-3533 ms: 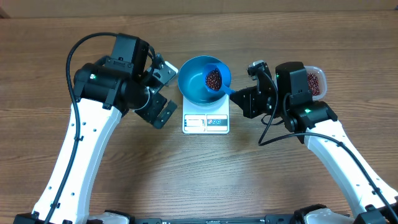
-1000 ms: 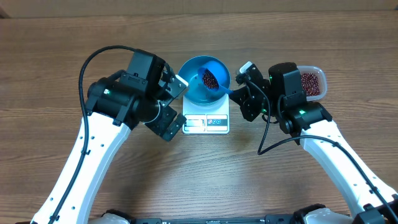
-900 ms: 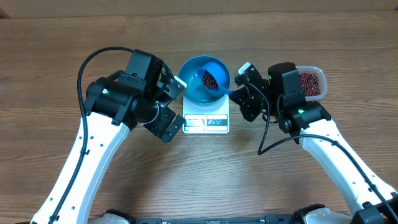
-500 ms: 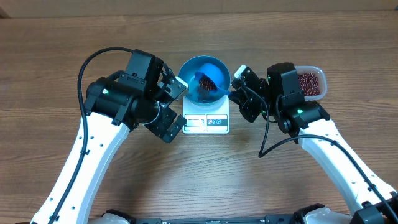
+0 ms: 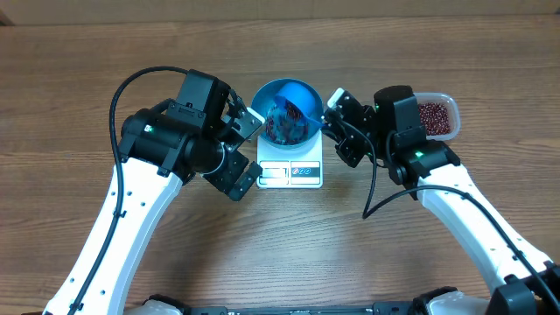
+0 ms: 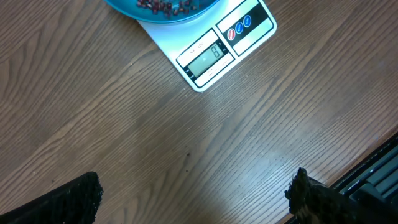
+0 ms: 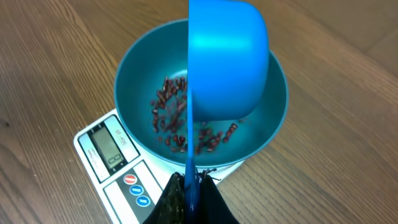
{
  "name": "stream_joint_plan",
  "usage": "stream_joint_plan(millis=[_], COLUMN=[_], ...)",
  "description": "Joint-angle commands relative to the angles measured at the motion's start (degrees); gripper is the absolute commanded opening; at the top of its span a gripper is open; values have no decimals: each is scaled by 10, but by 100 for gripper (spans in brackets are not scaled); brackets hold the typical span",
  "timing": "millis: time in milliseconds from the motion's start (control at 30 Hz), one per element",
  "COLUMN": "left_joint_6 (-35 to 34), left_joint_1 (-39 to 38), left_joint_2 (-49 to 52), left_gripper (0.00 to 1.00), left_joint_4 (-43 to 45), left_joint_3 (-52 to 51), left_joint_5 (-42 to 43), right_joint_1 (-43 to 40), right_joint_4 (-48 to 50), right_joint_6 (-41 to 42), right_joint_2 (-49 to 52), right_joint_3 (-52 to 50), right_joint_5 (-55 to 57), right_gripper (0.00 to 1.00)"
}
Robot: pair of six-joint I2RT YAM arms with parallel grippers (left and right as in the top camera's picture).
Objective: Scoop item into bowl and weigh 150g on scale
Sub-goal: 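Tilt the scoop with the right gripper, pouring beans into the bowl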
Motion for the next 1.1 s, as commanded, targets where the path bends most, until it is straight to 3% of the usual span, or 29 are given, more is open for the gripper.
stream_joint_plan(millis=[0, 600, 1067], left_joint_6=[28, 30, 30], left_joint_1=[3, 3, 3], left_joint_2=[-8, -8, -8], left_gripper=[100, 100, 100], left_joint_4=[2, 2, 2], left_joint_3=[-3, -3, -3], left_joint_5=[17, 17, 17], right_joint_1=[3, 3, 3], right_joint_4=[5, 21, 34], right_joint_6=[-30, -164, -167], right_joint_2=[8, 9, 9], right_joint_3=[23, 23, 23], right_joint_5=[8, 8, 8], right_gripper=[4, 4, 4])
